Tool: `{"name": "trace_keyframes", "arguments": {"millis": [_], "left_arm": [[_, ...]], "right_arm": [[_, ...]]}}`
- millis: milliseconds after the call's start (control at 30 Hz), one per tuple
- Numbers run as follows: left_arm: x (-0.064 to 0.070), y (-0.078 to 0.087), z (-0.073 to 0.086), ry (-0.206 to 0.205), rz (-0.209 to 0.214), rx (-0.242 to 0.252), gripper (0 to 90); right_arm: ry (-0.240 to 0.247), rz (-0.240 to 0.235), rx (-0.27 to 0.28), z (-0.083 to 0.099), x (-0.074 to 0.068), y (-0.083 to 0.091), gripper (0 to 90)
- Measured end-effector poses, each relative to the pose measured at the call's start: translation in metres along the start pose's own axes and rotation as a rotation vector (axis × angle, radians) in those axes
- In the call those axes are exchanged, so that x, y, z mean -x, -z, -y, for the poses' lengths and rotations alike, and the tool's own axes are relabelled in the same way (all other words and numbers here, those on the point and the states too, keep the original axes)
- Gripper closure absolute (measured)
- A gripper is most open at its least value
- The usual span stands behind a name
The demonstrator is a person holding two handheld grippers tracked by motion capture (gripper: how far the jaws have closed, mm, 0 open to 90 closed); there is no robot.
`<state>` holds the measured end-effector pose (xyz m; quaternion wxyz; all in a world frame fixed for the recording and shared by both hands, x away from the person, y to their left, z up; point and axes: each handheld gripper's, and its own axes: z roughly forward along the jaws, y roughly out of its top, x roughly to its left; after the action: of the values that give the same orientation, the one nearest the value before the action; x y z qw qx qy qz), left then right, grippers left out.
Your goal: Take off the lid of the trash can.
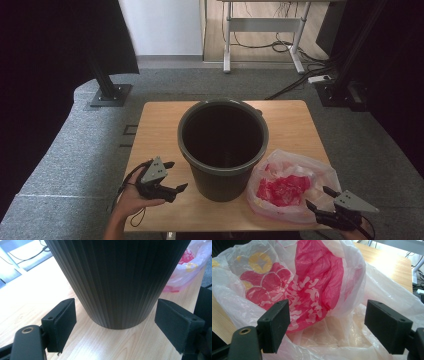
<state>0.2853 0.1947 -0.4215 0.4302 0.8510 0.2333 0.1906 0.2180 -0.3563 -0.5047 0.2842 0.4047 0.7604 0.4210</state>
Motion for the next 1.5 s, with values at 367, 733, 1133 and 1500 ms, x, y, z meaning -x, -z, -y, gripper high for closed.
{"name": "trace_keyframes", "arguments": {"millis": [367,733,1133,1500], "left_arm": [[-0.003,0.008,-0.005,-0.006,-0.035,0.024,18.5],[-0.010,0.017,-0.018,0.003,-0.050,0.058,17.8],[-0.016,0.031,-0.043,-0.024,-0.067,0.071,17.9],[-0.027,0.049,-0.068,-0.008,-0.041,0.100,19.5]], "right_arm": [[-0.006,-0.001,0.008,0.000,0.002,0.002,20.3],[-0.002,-0.004,-0.002,0.001,0.000,-0.001,20.3],[-0.002,-0.004,-0.001,0.000,0.000,0.000,20.3],[-0.001,-0.003,0.001,0.000,0.000,0.000,20.3]]}}
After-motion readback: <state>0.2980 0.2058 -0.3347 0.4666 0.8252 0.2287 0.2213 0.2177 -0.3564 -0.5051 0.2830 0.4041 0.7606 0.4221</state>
